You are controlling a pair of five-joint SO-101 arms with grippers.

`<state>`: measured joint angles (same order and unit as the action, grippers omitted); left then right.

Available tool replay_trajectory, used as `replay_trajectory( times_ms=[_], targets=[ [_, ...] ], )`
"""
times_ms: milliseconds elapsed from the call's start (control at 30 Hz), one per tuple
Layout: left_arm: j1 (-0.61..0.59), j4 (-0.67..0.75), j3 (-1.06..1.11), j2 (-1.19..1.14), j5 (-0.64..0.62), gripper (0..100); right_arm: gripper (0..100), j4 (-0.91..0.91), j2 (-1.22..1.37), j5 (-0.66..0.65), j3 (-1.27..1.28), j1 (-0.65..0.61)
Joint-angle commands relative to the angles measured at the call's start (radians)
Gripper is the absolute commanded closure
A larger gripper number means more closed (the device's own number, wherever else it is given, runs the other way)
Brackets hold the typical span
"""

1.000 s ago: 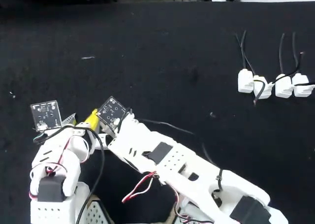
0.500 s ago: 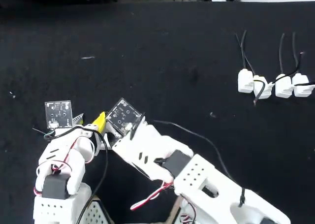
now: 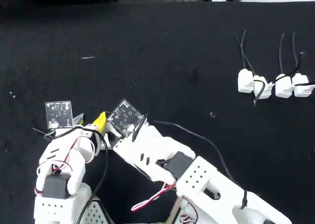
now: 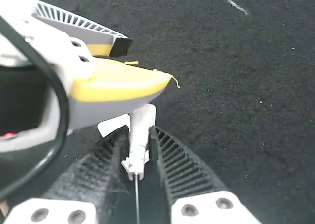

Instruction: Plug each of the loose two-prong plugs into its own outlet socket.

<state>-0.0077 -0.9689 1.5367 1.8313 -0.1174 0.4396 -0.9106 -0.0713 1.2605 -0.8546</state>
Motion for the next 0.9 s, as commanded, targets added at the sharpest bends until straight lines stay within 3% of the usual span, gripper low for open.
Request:
replay_trajectory(
  times_ms=[0, 767, 867],
  targets=[
    [0.018, 0.006, 0.012, -0.006, 0.012, 78, 98.8, -0.006, -0.054, 0.011, -0.015, -0.015],
    [0.012, 0.049, 0.047, -0.006, 0.014, 78, 98.8, -0.003, -0.050, 0.011, -0.027, -0.015],
    [-0.038, 0.048, 0.018, -0.006, 0.009, 78, 98.8, 0.002, -0.048, 0.005, -0.024, -0.014]
  ],
)
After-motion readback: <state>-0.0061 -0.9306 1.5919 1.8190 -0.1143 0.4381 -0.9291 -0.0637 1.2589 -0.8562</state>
